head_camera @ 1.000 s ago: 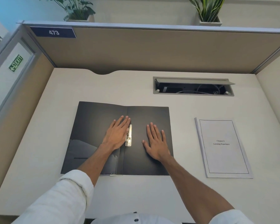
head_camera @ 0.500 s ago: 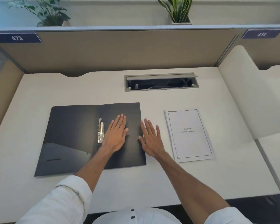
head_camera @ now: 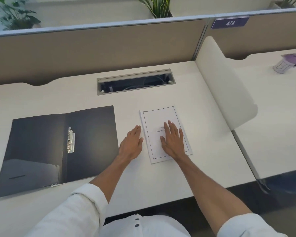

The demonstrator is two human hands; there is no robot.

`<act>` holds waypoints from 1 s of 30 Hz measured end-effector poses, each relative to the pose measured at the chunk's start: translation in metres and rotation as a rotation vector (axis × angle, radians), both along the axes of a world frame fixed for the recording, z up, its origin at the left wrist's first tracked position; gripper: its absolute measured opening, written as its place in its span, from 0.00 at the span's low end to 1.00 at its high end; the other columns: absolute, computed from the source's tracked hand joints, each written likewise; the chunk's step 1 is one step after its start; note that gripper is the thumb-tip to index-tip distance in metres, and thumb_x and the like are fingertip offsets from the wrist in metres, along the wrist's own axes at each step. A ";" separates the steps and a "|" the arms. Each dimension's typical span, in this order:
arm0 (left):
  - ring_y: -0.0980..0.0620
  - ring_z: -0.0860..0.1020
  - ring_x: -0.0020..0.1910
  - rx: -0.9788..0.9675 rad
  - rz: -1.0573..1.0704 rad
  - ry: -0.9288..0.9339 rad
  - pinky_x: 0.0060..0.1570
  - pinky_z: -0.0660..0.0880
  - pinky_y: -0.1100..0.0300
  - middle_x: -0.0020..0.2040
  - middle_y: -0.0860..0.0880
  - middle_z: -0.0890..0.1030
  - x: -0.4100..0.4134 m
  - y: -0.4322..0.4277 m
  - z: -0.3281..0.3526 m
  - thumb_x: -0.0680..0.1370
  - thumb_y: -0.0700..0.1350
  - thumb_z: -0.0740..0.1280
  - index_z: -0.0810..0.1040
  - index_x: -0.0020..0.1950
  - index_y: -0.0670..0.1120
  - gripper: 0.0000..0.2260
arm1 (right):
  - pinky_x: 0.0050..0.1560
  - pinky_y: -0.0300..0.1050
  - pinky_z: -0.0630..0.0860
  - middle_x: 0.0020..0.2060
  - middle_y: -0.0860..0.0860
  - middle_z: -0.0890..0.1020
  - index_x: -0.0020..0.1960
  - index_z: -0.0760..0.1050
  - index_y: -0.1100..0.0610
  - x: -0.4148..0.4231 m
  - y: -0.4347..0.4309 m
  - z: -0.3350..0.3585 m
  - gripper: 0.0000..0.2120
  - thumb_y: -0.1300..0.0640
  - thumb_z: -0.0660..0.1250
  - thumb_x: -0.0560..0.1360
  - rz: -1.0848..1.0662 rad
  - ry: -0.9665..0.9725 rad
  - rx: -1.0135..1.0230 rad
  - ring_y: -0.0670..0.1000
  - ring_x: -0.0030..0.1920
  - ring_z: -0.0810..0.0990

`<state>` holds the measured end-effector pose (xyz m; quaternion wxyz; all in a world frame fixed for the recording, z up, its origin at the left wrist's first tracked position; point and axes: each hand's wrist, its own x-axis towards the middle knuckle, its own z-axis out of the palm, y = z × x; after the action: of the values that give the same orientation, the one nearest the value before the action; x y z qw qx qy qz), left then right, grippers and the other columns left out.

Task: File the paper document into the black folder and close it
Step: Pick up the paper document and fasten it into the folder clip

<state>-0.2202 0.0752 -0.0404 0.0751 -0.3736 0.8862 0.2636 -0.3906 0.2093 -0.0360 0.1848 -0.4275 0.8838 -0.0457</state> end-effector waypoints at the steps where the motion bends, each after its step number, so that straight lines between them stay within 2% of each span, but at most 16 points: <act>1: 0.49 0.56 0.90 0.005 -0.001 -0.007 0.83 0.69 0.43 0.92 0.51 0.52 -0.006 0.003 0.000 0.91 0.48 0.54 0.51 0.91 0.45 0.28 | 0.90 0.59 0.45 0.90 0.50 0.45 0.91 0.46 0.54 -0.008 0.004 0.001 0.33 0.50 0.55 0.90 -0.023 0.000 0.005 0.51 0.91 0.47; 5: 0.46 0.55 0.91 0.027 -0.008 -0.046 0.85 0.66 0.44 0.92 0.47 0.49 -0.029 0.012 0.001 0.91 0.48 0.55 0.50 0.91 0.42 0.29 | 0.86 0.57 0.60 0.88 0.53 0.57 0.89 0.53 0.56 -0.036 0.011 0.004 0.33 0.53 0.59 0.87 -0.175 -0.015 -0.027 0.54 0.88 0.59; 7: 0.42 0.61 0.87 0.022 0.025 -0.067 0.79 0.72 0.42 0.90 0.44 0.56 -0.038 0.018 0.000 0.91 0.47 0.56 0.54 0.90 0.41 0.28 | 0.78 0.57 0.69 0.82 0.54 0.64 0.87 0.58 0.57 -0.047 0.012 0.006 0.30 0.53 0.61 0.87 -0.267 -0.015 -0.037 0.57 0.82 0.66; 9: 0.39 0.68 0.80 0.007 0.083 -0.086 0.70 0.78 0.41 0.83 0.41 0.65 -0.046 0.022 -0.001 0.90 0.47 0.58 0.60 0.87 0.40 0.26 | 0.72 0.59 0.74 0.77 0.57 0.69 0.82 0.64 0.59 -0.055 0.011 0.006 0.26 0.55 0.62 0.86 -0.356 -0.043 -0.044 0.60 0.77 0.71; 11: 0.37 0.73 0.73 0.016 0.127 -0.094 0.64 0.80 0.41 0.77 0.39 0.68 -0.051 0.025 -0.002 0.90 0.47 0.59 0.65 0.83 0.38 0.23 | 0.70 0.59 0.74 0.74 0.58 0.71 0.77 0.70 0.61 -0.061 0.009 0.005 0.22 0.55 0.63 0.86 -0.416 -0.094 -0.059 0.61 0.75 0.71; 14: 0.36 0.76 0.68 0.029 0.148 -0.101 0.62 0.80 0.41 0.73 0.39 0.68 -0.056 0.026 -0.004 0.90 0.46 0.59 0.67 0.79 0.36 0.21 | 0.72 0.58 0.73 0.72 0.59 0.73 0.74 0.72 0.63 -0.069 0.006 0.003 0.20 0.55 0.64 0.86 -0.471 -0.166 -0.109 0.61 0.75 0.71; 21: 0.35 0.78 0.64 0.037 0.181 -0.086 0.61 0.80 0.41 0.71 0.37 0.69 -0.061 0.028 -0.004 0.89 0.45 0.59 0.68 0.78 0.35 0.20 | 0.76 0.57 0.72 0.75 0.61 0.72 0.75 0.72 0.65 -0.082 -0.005 0.002 0.22 0.57 0.67 0.84 -0.640 -0.391 -0.169 0.64 0.78 0.69; 25: 0.34 0.79 0.62 0.054 0.172 -0.076 0.60 0.80 0.41 0.70 0.37 0.70 -0.058 0.024 -0.003 0.88 0.42 0.59 0.69 0.75 0.35 0.17 | 0.76 0.58 0.72 0.76 0.60 0.70 0.75 0.73 0.64 -0.084 -0.006 0.002 0.21 0.60 0.64 0.84 -0.614 -0.407 -0.119 0.63 0.79 0.68; 27: 0.33 0.80 0.60 0.064 0.165 -0.068 0.59 0.80 0.41 0.69 0.37 0.71 -0.057 0.022 -0.002 0.88 0.41 0.59 0.70 0.73 0.35 0.16 | 0.74 0.58 0.73 0.74 0.61 0.71 0.73 0.73 0.65 -0.081 -0.006 0.003 0.19 0.61 0.63 0.84 -0.587 -0.395 -0.121 0.63 0.76 0.71; 30: 0.33 0.80 0.60 0.086 0.152 -0.064 0.60 0.80 0.42 0.70 0.38 0.70 -0.055 0.018 0.000 0.88 0.42 0.59 0.70 0.74 0.35 0.16 | 0.61 0.53 0.75 0.68 0.63 0.78 0.68 0.71 0.63 -0.076 -0.006 0.006 0.14 0.63 0.60 0.83 -0.579 -0.435 -0.182 0.64 0.63 0.79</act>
<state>-0.2754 0.0936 -0.0409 0.0993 -0.4442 0.8403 0.2944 -0.4663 0.2028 -0.0302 0.3089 -0.1547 0.9004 -0.2645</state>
